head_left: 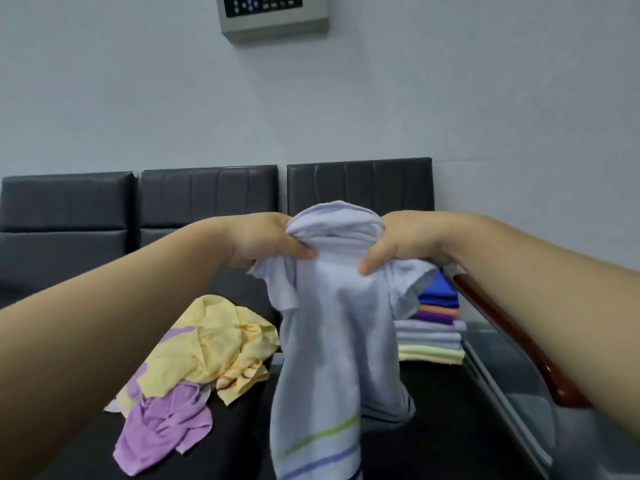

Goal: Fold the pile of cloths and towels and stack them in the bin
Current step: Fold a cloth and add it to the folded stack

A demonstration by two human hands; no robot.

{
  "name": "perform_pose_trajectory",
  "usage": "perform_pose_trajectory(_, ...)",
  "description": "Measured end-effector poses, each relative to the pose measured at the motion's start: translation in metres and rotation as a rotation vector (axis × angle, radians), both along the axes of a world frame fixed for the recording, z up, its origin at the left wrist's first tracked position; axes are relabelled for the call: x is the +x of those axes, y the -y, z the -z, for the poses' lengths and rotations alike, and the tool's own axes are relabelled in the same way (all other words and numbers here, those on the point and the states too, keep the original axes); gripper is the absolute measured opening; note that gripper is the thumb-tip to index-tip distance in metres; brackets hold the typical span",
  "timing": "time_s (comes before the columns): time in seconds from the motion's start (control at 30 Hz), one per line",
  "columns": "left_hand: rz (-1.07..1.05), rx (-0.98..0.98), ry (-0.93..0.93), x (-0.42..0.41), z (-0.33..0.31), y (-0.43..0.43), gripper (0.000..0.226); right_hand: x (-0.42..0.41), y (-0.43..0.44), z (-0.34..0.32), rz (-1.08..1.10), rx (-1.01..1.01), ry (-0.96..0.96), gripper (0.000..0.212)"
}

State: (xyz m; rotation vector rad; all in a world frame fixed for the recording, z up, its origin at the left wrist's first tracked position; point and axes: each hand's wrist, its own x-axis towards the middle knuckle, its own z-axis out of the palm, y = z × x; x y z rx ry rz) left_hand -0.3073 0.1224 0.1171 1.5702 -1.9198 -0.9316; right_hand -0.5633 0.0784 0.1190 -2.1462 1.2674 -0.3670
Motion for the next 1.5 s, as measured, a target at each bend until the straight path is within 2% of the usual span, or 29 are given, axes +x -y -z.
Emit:
perform_pose_trajectory(0.07,0.031,0.009,-0.243,0.007,-0.005,-0.003,0.035,-0.004,-0.005,0.003,-0.029,0.000,-0.117,0.034)
perform_pose_trajectory(0.13,0.029,-0.148,-0.288,0.000,-0.002,-0.003,0.032,-0.002,-0.008,0.005,-0.016,-0.035,-0.269,0.023)
perform_pose_trajectory(0.2,-0.027,-0.275,-0.337,-0.010,0.000,-0.005,0.029,-0.001,-0.007,0.003,0.043,-0.139,-0.364,0.032)
perform_pose_trajectory(0.27,0.007,-0.228,-0.406,-0.014,0.002,-0.009,0.032,-0.004,-0.002,-0.003,0.111,-0.217,-0.362,0.039)
perform_pose_trajectory(0.3,0.040,-0.184,-0.375,-0.012,0.004,-0.011,0.036,-0.007,0.000,-0.006,0.137,-0.196,-0.299,0.038)
perform_pose_trajectory(0.33,0.058,-0.174,-0.238,-0.009,0.006,-0.013,0.036,-0.010,0.002,-0.008,0.158,-0.138,-0.200,0.037)
perform_pose_trajectory(0.4,0.054,-0.177,0.163,-0.004,0.009,-0.015,0.023,-0.016,0.005,-0.006,0.128,0.021,0.039,0.044)
perform_pose_trajectory(0.43,0.042,-0.150,0.270,-0.003,0.010,-0.015,0.020,-0.017,0.007,-0.005,0.082,0.097,0.153,0.050)
perform_pose_trajectory(0.47,0.031,-0.120,0.277,-0.001,0.012,-0.013,0.018,-0.016,0.007,-0.001,0.032,0.161,0.248,0.053)
perform_pose_trajectory(0.5,0.023,-0.091,0.208,0.000,0.012,-0.012,0.019,-0.015,0.007,0.003,-0.005,0.209,0.327,0.051)
perform_pose_trajectory(0.6,0.017,-0.038,-0.145,0.008,0.008,-0.006,0.027,-0.011,0.009,0.012,-0.092,0.321,0.443,0.047)
perform_pose_trajectory(0.63,-0.008,-0.056,-0.227,0.012,0.008,-0.003,0.028,-0.011,0.010,0.016,-0.107,0.315,0.385,0.051)
perform_pose_trajectory(0.7,-0.057,-0.192,-0.289,0.013,0.010,0.005,0.027,-0.008,0.010,0.019,-0.071,0.205,0.097,0.064)
perform_pose_trajectory(0.77,-0.107,-0.388,-0.236,0.008,0.013,0.008,0.027,-0.003,0.007,0.018,0.016,0.034,-0.175,0.053)
perform_pose_trajectory(0.83,-0.105,-0.424,-0.276,0.003,0.015,0.009,0.032,-0.002,0.012,0.016,0.110,-0.131,-0.255,0.034)
perform_pose_trajectory(0.9,-0.066,-0.358,-0.290,0.001,0.017,0.007,0.030,-0.006,0.019,0.013,0.163,-0.117,-0.163,0.034)
perform_pose_trajectory(0.93,-0.030,-0.334,-0.194,0.003,0.018,0.005,0.031,-0.009,0.023,0.013,0.169,-0.033,-0.061,0.035)
perform_pose_trajectory(1.03,0.003,-0.258,0.350,0.010,0.021,0.006,0.030,-0.015,0.032,0.018,0.081,0.166,0.223,0.030)
perform_pose_trajectory(1.1,-0.027,-0.183,0.467,0.012,0.025,0.012,0.024,-0.013,0.036,0.028,0.016,0.231,0.334,0.042)
perform_pose_trajectory(1.17,-0.068,-0.173,0.452,0.016,0.026,0.020,0.021,-0.013,0.046,0.042,-0.022,0.279,0.376,0.060)
perform_pose_trajectory(1.23,-0.072,-0.171,0.361,0.022,0.027,0.027,0.017,-0.013,0.055,0.053,-0.017,0.269,0.307,0.063)
perform_pose_trajectory(1.33,-0.063,-0.173,0.258,0.029,0.035,0.037,0.016,-0.016,0.061,0.063,-0.004,0.123,-0.031,0.068)
perform_pose_trajectory(1.4,-0.057,-0.211,0.418,0.028,0.045,0.047,0.019,-0.015,0.068,0.070,0.027,0.044,-0.230,0.060)
perform_pose_trajectory(1.5,-0.100,-0.308,0.734,0.028,0.064,0.069,0.021,-0.003,0.084,0.083,0.067,-0.121,-0.348,0.026)
